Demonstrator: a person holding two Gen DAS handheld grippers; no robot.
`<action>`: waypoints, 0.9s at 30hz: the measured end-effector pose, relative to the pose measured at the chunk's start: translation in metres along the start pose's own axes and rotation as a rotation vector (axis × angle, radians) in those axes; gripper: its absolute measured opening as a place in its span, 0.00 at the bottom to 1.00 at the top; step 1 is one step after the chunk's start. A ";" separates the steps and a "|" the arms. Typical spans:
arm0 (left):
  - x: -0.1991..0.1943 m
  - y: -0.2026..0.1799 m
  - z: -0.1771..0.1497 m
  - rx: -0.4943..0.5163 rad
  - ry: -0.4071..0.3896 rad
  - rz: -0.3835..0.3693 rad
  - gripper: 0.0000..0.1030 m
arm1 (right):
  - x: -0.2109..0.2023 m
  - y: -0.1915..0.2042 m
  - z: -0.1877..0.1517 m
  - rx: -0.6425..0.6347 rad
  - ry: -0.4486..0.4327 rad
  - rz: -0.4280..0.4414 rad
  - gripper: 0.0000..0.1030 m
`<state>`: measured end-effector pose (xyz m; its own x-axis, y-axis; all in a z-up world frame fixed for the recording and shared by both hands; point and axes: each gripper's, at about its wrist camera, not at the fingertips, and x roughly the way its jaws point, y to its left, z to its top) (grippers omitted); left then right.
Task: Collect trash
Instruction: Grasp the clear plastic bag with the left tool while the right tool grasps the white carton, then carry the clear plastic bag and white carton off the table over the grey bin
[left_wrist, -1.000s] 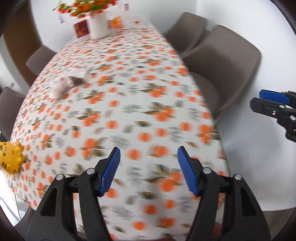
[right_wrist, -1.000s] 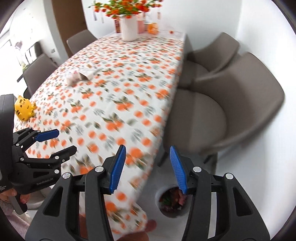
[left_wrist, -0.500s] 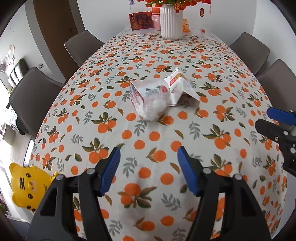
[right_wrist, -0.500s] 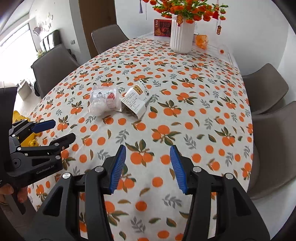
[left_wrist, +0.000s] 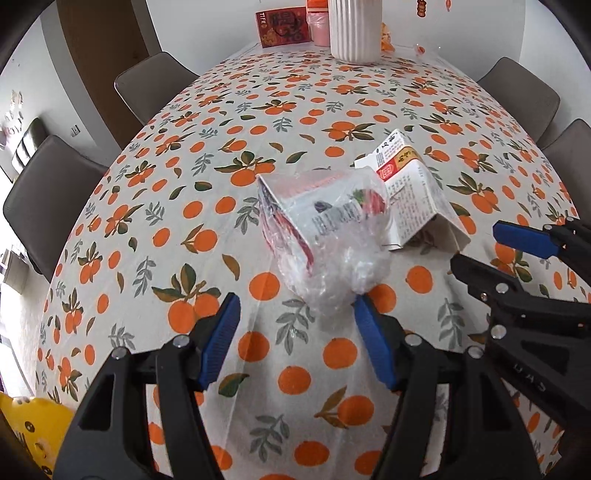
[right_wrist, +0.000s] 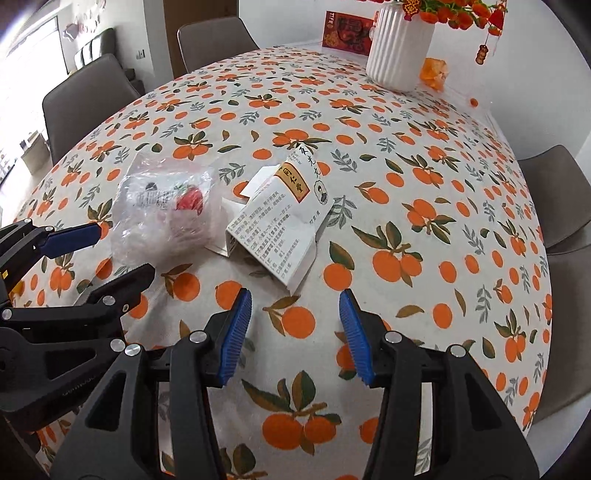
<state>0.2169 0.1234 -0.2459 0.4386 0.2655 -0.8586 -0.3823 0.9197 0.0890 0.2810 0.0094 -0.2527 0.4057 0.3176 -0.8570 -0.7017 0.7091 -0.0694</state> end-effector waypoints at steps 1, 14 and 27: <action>0.002 0.001 0.002 -0.004 -0.001 0.001 0.63 | 0.002 0.000 0.001 0.002 -0.002 -0.002 0.47; 0.022 0.014 0.013 -0.030 0.010 -0.062 0.13 | 0.018 -0.001 0.015 0.012 -0.008 0.026 0.08; 0.007 0.024 0.022 0.005 -0.053 -0.120 0.02 | 0.000 -0.014 0.013 0.023 -0.029 0.020 0.02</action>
<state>0.2286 0.1542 -0.2385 0.5233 0.1686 -0.8353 -0.3205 0.9472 -0.0096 0.2991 0.0076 -0.2452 0.4088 0.3501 -0.8428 -0.6966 0.7164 -0.0403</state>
